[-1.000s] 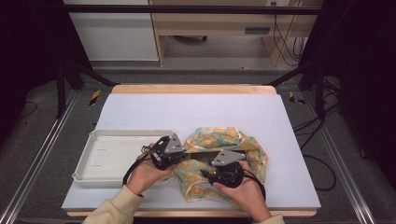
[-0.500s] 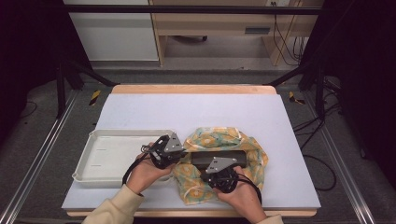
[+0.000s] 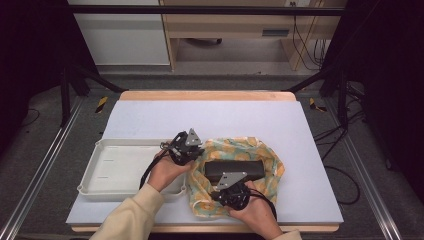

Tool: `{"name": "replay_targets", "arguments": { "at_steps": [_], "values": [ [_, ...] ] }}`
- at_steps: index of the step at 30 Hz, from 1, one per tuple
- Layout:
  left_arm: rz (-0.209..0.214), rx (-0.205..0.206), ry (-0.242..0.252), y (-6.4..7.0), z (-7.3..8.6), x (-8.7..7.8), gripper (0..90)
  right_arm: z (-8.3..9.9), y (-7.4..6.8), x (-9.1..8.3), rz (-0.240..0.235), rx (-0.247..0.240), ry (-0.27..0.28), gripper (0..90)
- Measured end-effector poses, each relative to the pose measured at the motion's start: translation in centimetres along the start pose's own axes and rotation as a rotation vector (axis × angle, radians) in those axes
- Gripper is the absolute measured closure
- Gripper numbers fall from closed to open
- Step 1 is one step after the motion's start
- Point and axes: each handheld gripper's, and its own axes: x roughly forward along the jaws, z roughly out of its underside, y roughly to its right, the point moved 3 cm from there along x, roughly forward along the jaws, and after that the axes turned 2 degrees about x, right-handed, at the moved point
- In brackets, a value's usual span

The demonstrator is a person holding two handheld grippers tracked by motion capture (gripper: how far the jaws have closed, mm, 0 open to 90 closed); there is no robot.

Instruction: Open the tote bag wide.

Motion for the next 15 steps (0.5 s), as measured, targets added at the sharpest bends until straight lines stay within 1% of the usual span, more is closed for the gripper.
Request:
{"name": "replay_targets", "arguments": {
  "at_steps": [2, 4, 6, 8, 10, 11, 14, 15],
  "values": [
    [0.000, -0.007, -0.018, -0.4, -0.1, 0.6, 88.8, 0.0, -0.1, 0.0, -0.007, -0.008, -0.003, 90.0],
    [-0.008, -0.001, -0.037, -0.6, -0.2, 1.0, 88.8, 0.1, -0.2, 0.0, -0.009, -0.007, -0.009, 90.0],
    [-0.013, -0.001, -0.045, -0.6, -0.2, 1.3, 88.6, 0.2, -0.3, 0.1, -0.021, -0.010, -0.008, 90.0],
    [-0.008, -0.010, -0.065, -0.7, 0.0, 1.8, 88.5, 0.2, -0.4, 0.1, -0.024, -0.006, -0.015, 90.0],
    [-0.005, -0.006, -0.083, -0.7, 0.2, 2.0, 88.5, 0.3, -0.4, 0.1, -0.028, -0.007, -0.018, 90.0],
    [-0.001, -0.008, -0.081, -0.6, 0.2, 2.0, 88.4, 0.3, -0.4, 0.1, -0.031, -0.007, -0.015, 90.0],
    [0.006, 0.013, -0.086, -0.4, 0.3, 1.9, 87.9, 0.4, -0.5, 0.1, -0.030, -0.010, -0.020, 90.0],
    [0.010, 0.014, -0.085, -0.3, 0.3, 1.9, 87.8, 0.4, -0.5, 0.1, -0.029, -0.010, -0.020, 90.0]
  ]
}}
